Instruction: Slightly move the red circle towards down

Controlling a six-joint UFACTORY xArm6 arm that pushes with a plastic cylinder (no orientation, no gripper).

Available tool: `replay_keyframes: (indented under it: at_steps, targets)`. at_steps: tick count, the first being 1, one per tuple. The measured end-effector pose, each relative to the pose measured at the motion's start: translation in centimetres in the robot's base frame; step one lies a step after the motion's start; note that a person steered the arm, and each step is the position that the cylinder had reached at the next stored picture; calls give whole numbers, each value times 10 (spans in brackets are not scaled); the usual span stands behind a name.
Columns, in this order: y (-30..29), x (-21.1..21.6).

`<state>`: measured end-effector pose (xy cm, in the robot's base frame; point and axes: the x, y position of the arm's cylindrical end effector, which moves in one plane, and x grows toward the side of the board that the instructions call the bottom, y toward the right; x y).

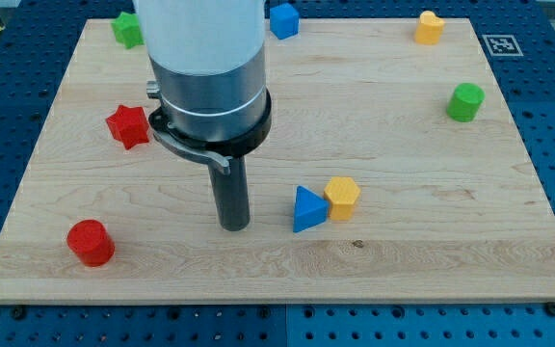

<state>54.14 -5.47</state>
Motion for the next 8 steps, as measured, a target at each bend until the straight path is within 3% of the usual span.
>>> replay_keyframes:
  at_steps: [1,3,4,5,8]
  targets:
    - [-22,-34]
    - [-120,-46]
    - [-157,-29]
    - [-158,-28]
    - [-158,38]
